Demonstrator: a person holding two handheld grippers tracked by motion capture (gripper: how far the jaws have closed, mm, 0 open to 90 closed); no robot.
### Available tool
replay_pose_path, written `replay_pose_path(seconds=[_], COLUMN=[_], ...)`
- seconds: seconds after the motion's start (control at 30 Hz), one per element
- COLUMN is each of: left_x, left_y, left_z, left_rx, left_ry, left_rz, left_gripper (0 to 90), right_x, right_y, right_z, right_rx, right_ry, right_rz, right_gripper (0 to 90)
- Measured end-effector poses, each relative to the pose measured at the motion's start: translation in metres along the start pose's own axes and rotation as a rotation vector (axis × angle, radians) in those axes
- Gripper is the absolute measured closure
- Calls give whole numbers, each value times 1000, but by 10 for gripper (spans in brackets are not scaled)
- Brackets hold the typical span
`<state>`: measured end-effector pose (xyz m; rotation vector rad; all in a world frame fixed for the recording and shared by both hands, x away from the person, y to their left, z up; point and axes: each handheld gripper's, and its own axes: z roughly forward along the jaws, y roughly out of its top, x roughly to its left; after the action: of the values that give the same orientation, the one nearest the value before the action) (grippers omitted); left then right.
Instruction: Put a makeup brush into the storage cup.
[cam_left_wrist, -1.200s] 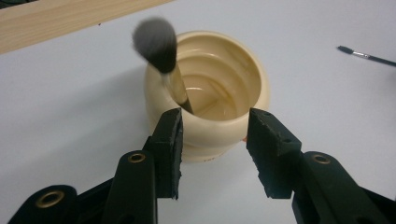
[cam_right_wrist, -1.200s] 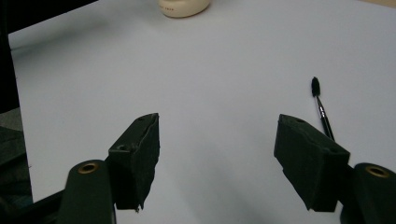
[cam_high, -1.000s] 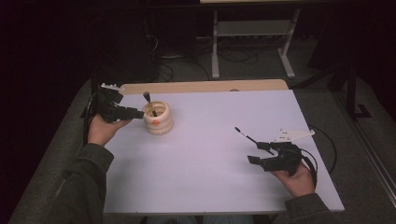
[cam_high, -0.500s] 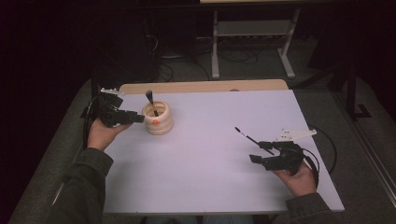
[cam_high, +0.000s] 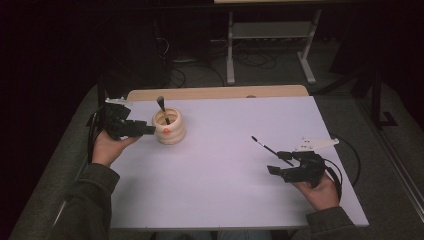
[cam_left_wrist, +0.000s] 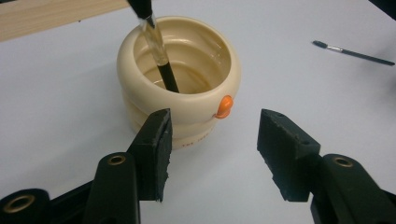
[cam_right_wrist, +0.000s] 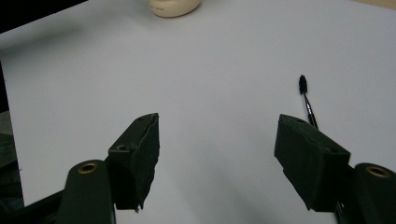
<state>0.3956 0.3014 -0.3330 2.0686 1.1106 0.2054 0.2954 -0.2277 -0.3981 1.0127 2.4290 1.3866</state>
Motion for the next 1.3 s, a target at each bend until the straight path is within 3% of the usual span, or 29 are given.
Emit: replay_pose_path(seconds=[0.57,1.3], left_x=[-10,-27], left_y=[-12,-16], left_z=[-3,-3], left_rx=[-29,-43], left_ry=[-17,-34], left_rz=[5,57], left_gripper=[382,377], right_x=[-1,-5], right_y=[0,1], right_z=[-1,-3], right_rx=[9,8], right_ry=[-19,-25], right_rz=[6,15], right_gripper=[298,299])
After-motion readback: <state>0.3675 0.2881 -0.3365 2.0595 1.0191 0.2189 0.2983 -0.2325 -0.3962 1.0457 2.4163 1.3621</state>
